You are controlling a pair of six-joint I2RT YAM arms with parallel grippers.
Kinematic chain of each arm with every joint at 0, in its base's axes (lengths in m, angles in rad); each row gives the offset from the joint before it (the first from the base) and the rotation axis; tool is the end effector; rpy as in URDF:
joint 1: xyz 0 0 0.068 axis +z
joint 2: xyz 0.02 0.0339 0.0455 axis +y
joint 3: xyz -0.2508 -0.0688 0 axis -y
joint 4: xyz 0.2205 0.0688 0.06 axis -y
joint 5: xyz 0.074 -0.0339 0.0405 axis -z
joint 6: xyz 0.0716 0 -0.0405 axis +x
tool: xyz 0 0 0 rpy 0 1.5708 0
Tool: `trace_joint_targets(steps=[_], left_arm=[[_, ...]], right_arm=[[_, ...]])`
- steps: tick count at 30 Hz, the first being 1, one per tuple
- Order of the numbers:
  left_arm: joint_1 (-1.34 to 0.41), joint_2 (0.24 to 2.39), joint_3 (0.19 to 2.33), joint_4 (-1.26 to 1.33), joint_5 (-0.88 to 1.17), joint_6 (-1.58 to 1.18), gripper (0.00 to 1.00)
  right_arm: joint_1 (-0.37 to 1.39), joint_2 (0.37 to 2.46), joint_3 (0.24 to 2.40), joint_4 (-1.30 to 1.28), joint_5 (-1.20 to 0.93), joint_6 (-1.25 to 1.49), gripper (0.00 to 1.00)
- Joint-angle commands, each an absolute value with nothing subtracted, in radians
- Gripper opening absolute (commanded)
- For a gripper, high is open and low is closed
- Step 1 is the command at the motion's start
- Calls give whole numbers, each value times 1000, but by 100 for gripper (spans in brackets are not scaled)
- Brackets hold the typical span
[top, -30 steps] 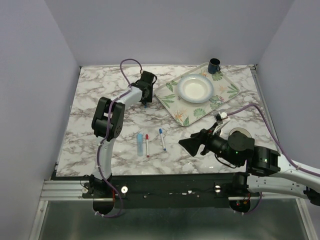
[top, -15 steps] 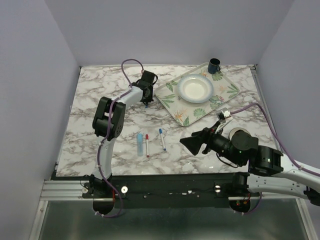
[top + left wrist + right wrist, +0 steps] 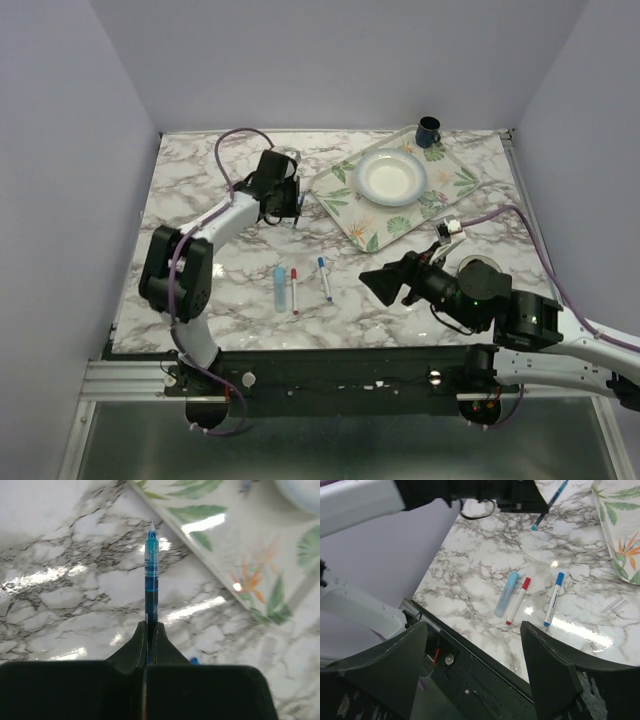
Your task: Insert the pens into the pen caps
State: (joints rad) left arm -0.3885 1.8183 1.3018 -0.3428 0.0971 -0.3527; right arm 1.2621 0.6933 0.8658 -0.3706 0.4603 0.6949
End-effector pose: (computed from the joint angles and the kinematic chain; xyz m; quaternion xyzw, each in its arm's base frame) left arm 0.3654 -0.1571 0.1899 0.0337 0.9358 -0.1684 0.3078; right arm 0.0818 0.1518 0.3435 -0.0720 0.7635 0.4134 0.4909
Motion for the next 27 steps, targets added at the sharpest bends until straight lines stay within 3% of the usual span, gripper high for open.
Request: trace_joint_targets(steps=[1,10,18,27], left_arm=[[-397,1554,1162,-207,417,-397,0],[-417,1183,864,-57,823,-465,0],[-420,899,690,103,897,-511,0],[-420,850,661,133,933,-528,0]], right_arm=[[1264,725,894,-394,560,726,81],[1235,916,1055,-362,557,640,72],[1175,1104,1146,-307,479,684,69],[1170,1259,1227,-282,454,709,69]])
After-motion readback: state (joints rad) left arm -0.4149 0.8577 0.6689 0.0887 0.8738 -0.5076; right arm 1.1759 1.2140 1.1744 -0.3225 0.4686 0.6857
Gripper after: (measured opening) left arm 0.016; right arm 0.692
